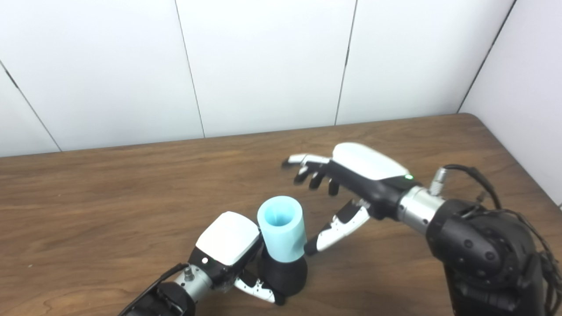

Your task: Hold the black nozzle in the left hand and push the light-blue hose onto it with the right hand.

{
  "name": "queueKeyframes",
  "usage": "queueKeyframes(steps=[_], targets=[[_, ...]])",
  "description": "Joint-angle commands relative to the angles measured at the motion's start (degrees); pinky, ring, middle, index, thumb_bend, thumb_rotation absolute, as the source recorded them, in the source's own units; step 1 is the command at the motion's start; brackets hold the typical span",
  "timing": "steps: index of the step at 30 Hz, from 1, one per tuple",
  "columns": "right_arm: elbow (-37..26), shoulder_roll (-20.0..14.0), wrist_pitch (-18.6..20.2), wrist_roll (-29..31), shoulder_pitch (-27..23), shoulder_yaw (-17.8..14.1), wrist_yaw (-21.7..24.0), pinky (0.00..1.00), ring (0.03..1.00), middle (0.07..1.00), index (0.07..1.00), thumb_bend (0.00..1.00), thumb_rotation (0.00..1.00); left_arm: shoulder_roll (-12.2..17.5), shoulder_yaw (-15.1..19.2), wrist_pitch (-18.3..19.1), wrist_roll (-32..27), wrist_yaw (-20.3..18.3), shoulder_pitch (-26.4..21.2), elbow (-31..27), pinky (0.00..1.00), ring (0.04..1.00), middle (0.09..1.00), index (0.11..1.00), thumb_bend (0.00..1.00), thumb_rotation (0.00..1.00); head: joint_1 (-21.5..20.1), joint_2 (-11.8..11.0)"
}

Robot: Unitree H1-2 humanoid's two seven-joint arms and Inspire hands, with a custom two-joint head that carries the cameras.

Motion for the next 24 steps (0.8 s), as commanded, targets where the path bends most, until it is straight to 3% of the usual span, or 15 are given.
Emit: queueKeyframes(steps=[1,5,9,13,19,24], targets=[[-2.7,1.22,0.31,3.85,-2.29,-3.82,3.38,0.67,0.856,0.923,0.926,1.0,0.53,3.56,-3.01,1.82,5.43,-9.92,4.46,9.84,0.46,0.364,0.408,0.525,0.52,0.0,-0.19,0.2],[-2.84,1.5,-2.8,9.4,1.59,-3.79,-9.65,0.85,0.932,0.964,0.949,0.98,0.74,3.68,-2.99,1.61,5.37,-9.17,4.49,10.22,0.45,0.347,0.407,0.524,0.52,0.0,-0.19,0.19],[-1.92,2.09,-10.74,10.43,6.53,-2.27,-18.53,0.92,0.954,0.989,0.965,0.93,0.84,3.9,-2.83,1.45,4.98,-9.42,4.49,10.12,0.48,0.364,0.41,0.528,0.52,0.0,-0.33,0.29],[-1.36,1.4,-18.8,7.48,10.76,0.81,-24.99,0.95,0.975,1.0,0.981,0.89,0.97,4.12,-2.53,1.58,5.07,-8.98,4.48,10.15,0.51,0.369,0.413,0.529,0.52,0.0,-0.75,0.38],[-1.87,-0.42,-26.71,1.91,14.95,4.06,-28.27,1.0,1.0,1.0,1.0,0.91,1.0,4.35,-2.24,1.77,5.16,-10.01,4.15,10.38,0.53,0.389,0.419,0.528,0.52,0.0,-0.96,0.44],[-2.57,-0.64,-28.65,-3.93,16.79,6.48,-25.74,1.0,1.0,1.0,1.0,0.95,1.0,4.45,-2.19,1.83,5.33,-10.06,3.96,10.52,0.52,0.402,0.42,0.532,0.52,0.0,-1.15,0.4]])
